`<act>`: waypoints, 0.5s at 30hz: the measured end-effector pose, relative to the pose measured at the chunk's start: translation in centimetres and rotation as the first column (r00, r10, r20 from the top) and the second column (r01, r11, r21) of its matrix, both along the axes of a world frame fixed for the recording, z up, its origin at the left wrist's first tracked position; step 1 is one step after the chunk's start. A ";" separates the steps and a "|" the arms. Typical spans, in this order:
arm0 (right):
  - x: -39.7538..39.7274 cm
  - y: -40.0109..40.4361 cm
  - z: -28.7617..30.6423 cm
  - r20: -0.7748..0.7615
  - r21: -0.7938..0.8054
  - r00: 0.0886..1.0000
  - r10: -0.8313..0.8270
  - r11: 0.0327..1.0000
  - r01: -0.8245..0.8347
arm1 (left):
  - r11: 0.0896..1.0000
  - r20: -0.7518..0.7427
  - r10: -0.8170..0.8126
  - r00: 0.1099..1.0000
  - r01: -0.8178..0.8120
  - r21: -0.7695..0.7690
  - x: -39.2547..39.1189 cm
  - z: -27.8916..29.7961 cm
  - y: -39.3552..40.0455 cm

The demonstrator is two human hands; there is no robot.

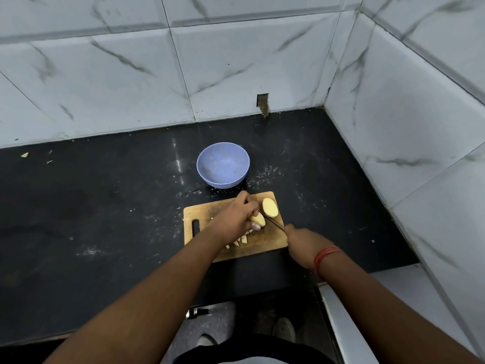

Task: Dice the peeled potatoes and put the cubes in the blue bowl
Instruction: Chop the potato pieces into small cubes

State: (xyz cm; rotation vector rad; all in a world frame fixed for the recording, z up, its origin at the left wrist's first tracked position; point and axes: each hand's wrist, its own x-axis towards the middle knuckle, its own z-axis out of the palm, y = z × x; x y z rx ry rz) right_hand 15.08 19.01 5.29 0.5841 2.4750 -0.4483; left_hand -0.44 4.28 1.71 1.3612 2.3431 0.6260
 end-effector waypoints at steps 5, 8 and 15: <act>-0.4 -1.0 -0.7 0.012 -0.060 0.998 -0.062 0.996 0.063 | 0.999 -0.079 -0.009 0.997 0.005 -0.054 0.5 0.7 0.3; 0.6 -1.5 -1.0 -0.041 -0.205 0.982 -0.182 0.964 0.170 | 0.998 -0.212 -0.033 0.977 0.019 -0.068 1.1 0.9 0.5; 1.9 -2.5 -2.1 -0.030 -0.654 0.780 -0.625 0.602 0.458 | 0.994 -0.213 0.103 0.972 -0.095 0.049 3.5 -0.2 1.0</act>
